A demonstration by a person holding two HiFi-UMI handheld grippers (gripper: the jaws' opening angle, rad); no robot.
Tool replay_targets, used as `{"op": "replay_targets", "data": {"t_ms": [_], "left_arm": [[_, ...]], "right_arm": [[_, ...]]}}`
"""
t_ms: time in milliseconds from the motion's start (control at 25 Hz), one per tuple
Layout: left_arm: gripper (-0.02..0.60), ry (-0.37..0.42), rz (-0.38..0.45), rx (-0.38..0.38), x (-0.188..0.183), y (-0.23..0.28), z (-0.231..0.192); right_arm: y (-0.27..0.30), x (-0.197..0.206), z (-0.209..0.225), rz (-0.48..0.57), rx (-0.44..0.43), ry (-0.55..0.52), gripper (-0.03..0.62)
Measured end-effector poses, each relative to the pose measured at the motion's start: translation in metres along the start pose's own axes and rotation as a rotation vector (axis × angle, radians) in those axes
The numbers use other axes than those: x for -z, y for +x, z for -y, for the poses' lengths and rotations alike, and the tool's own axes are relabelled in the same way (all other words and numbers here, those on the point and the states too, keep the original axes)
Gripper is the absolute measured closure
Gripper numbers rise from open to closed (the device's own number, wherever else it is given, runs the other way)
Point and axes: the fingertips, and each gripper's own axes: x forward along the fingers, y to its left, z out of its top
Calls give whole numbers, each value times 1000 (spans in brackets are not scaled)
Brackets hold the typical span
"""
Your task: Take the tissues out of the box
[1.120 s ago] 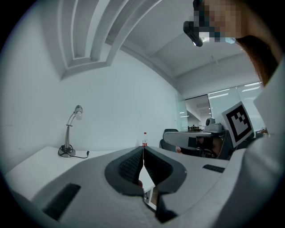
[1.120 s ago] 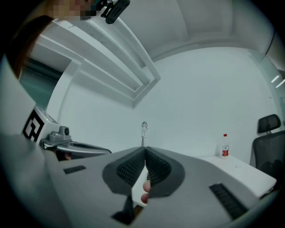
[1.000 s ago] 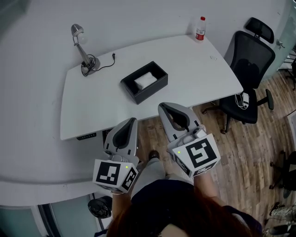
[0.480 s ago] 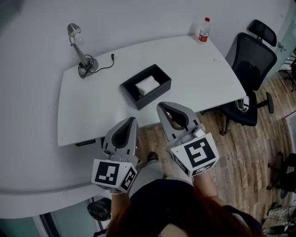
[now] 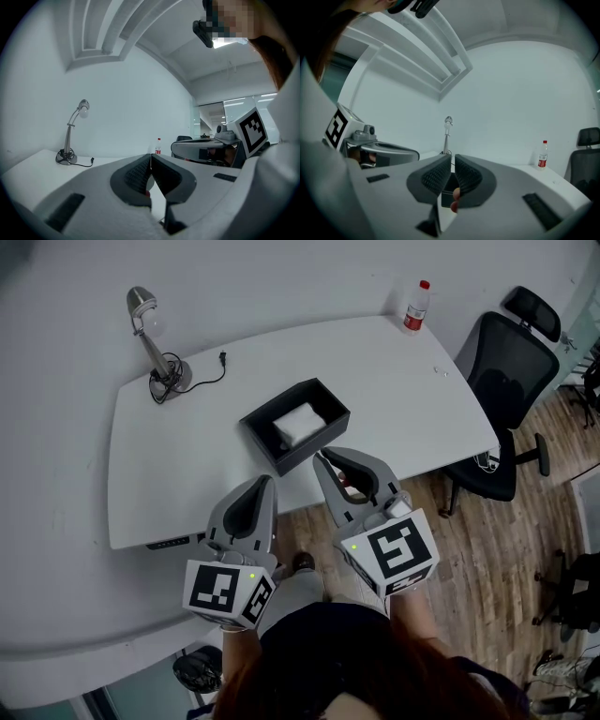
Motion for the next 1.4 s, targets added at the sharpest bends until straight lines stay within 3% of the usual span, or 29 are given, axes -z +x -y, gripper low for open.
{"op": "replay_targets", "data": {"t_ms": [800,1400], "left_arm": [[560,-51,17,5,-1,37,-58],[560,-99,-6,44,12,66,-87]], "right_arm": [[65,16,14,-114,-14,-45,499],[107,52,20,-270,-15,-108,429]]}}
